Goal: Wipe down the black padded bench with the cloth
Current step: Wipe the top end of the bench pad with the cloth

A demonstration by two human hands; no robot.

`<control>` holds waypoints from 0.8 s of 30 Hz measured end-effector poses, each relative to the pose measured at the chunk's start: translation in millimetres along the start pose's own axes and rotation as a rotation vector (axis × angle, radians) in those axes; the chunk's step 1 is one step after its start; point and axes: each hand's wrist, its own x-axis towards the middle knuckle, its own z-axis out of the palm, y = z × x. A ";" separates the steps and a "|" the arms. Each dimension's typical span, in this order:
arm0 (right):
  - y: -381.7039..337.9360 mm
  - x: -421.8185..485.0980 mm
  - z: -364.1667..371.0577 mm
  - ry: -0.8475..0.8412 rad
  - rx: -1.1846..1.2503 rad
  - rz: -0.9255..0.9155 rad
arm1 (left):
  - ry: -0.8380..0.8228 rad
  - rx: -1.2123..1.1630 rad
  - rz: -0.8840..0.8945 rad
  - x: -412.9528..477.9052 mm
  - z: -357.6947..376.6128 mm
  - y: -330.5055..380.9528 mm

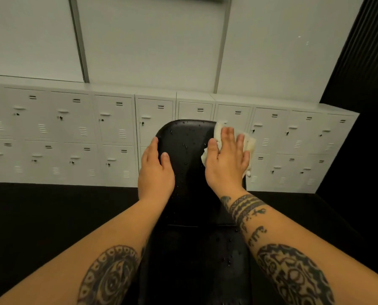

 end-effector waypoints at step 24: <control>-21.9 48.8 9.9 -0.245 -0.439 -0.549 | 0.101 0.220 0.144 -4.1 14.3 -12.5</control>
